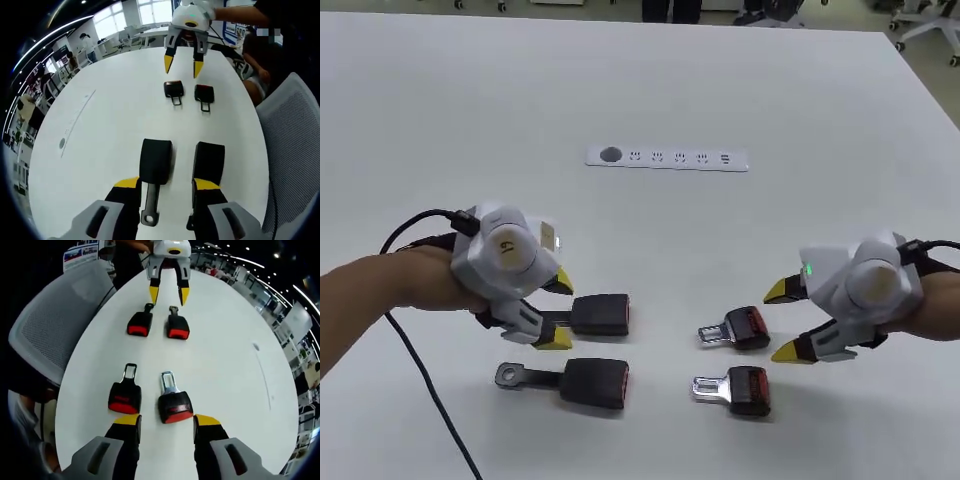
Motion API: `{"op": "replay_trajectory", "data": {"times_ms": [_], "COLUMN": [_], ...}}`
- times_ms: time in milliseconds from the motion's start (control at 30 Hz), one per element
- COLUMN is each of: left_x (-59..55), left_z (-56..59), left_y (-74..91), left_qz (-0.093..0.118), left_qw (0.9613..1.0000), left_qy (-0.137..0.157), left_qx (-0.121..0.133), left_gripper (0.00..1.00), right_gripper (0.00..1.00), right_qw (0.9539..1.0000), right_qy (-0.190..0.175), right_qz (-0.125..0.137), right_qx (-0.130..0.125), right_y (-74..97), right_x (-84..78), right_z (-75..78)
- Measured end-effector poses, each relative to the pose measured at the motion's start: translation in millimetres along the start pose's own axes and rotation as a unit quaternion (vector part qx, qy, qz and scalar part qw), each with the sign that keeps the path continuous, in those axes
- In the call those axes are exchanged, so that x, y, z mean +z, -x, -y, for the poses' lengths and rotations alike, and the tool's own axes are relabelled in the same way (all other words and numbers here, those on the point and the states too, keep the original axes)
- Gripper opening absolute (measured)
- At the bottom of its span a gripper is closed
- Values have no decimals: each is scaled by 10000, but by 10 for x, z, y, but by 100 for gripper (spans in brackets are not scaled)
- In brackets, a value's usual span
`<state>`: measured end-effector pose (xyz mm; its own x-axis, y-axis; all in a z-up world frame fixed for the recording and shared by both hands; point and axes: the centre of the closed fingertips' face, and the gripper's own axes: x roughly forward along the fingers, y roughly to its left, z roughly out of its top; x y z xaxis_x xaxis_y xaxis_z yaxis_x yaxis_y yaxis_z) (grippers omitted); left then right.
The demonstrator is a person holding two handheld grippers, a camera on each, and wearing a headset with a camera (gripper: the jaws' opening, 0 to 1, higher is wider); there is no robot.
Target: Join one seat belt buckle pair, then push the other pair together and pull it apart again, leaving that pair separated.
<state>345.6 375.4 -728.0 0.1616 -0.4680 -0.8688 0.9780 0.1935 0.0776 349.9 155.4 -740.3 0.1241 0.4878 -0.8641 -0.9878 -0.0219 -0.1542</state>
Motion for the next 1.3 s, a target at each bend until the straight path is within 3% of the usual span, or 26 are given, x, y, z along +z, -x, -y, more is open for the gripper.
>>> {"op": "replay_trajectory", "data": {"times_ms": [267,333,833,1300], "left_x": [-92,-43,-24,-127], "left_z": [-169,-141,-187,-190], "left_y": [-128,-130,-385,-559], "left_qz": [-93,-106,-347,-567], "left_qw": [9999,9999,9981,9959], "left_qy": [-12,-42,-320,-446], "left_qx": [-72,-105,-407,-543], "left_gripper": [41,40,35,33], "right_gripper": [38,38,35,32], "right_qw": [9997,9994,9983,9977], "right_qy": [203,255,322,250], "right_qz": [-92,-114,-213,-277], "right_qx": [141,182,437,568], "right_y": [-86,-113,-373,-433], "right_x": [-11,-8,-58,-102], "right_z": [93,96,147,104]}}
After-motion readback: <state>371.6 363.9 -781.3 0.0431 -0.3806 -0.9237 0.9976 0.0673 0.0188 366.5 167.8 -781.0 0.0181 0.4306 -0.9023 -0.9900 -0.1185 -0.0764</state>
